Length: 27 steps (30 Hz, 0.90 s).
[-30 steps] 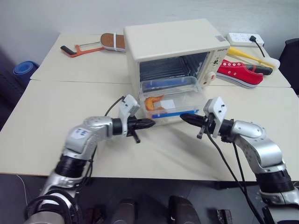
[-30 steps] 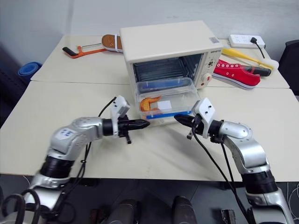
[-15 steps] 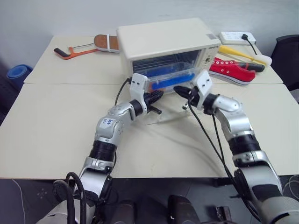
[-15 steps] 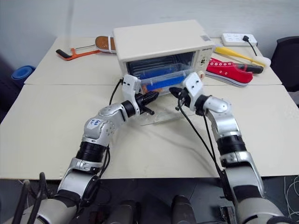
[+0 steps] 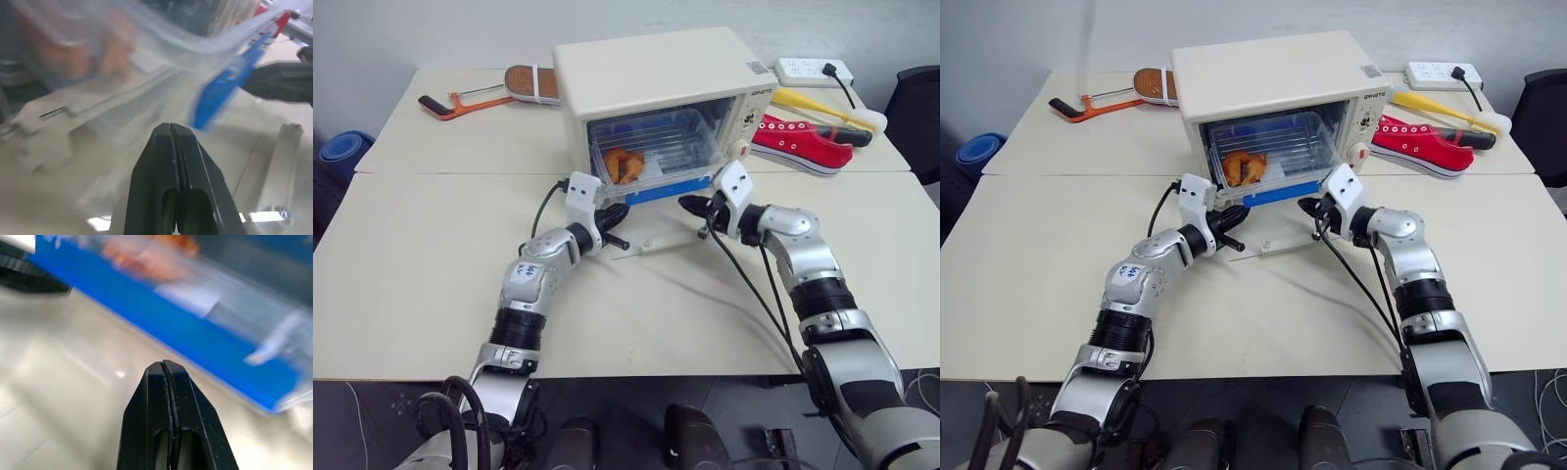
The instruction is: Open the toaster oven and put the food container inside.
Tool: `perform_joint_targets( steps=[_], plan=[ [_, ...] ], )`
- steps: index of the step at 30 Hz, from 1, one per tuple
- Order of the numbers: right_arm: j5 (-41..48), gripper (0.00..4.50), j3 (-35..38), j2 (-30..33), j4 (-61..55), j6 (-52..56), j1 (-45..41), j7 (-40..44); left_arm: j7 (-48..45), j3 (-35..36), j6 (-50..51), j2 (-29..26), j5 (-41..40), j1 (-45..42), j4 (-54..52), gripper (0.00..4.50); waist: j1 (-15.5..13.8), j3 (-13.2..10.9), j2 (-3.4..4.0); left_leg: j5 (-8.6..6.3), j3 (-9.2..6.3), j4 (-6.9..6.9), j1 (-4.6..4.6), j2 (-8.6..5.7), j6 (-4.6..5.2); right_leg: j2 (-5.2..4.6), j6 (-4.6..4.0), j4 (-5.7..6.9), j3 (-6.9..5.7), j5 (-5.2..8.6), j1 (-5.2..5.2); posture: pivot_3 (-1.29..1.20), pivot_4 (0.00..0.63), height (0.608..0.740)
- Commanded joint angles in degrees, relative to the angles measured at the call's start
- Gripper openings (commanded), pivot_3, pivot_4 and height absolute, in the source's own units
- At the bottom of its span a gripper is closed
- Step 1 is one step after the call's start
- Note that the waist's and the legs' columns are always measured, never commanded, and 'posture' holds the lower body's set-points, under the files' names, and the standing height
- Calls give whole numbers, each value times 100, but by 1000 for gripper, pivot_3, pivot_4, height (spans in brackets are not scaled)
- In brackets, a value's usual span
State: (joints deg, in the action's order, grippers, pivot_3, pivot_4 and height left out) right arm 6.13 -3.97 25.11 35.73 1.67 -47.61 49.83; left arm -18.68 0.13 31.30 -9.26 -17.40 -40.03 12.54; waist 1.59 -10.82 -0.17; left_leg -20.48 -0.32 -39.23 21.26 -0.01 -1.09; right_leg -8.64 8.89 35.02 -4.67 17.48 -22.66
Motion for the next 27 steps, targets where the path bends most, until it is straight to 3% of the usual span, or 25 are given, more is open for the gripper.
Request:
perform_joint_targets(
  steps=[1, 8, 21, 27],
  plan=[
    [158, 0, 184, 156, -683, 182, 174, 27, 102, 219, 69, 19, -83, -6, -254, 26, 1, 0, 0, 1, 1, -4, 0, 0, 1, 0, 0, 1, 1, 0, 1, 0, 150, 740],
    [69, 0, 283, 73, -450, 74, -8, -342, 119, 268, -112, 268, -57, -256, -9, 26, 0, 0, 0, 2, 2, -6, -4, 2, 0, 1, 0, 7, 2, 0, 2, 0, 150, 740],
    [-405, 0, 398, -362, 2689, -1261, -1778, -1440, 834, 678, -1588, 512, 373, -1389, 2130, 26, 27, 0, 0, 3, 5, 3, -3, 2, 0, 1, 0, 3, -1, 0, -1, 0, 150, 740],
    [-460, 0, 465, -424, 3191, -1315, -2064, -1537, 647, 661, -1865, 447, 439, -1496, 2459, 26, 39, 0, 0, 3, 3, 5, -4, 3, 0, 1, 0, 5, -1, 0, -1, 0, 150, 740]
  ],
)
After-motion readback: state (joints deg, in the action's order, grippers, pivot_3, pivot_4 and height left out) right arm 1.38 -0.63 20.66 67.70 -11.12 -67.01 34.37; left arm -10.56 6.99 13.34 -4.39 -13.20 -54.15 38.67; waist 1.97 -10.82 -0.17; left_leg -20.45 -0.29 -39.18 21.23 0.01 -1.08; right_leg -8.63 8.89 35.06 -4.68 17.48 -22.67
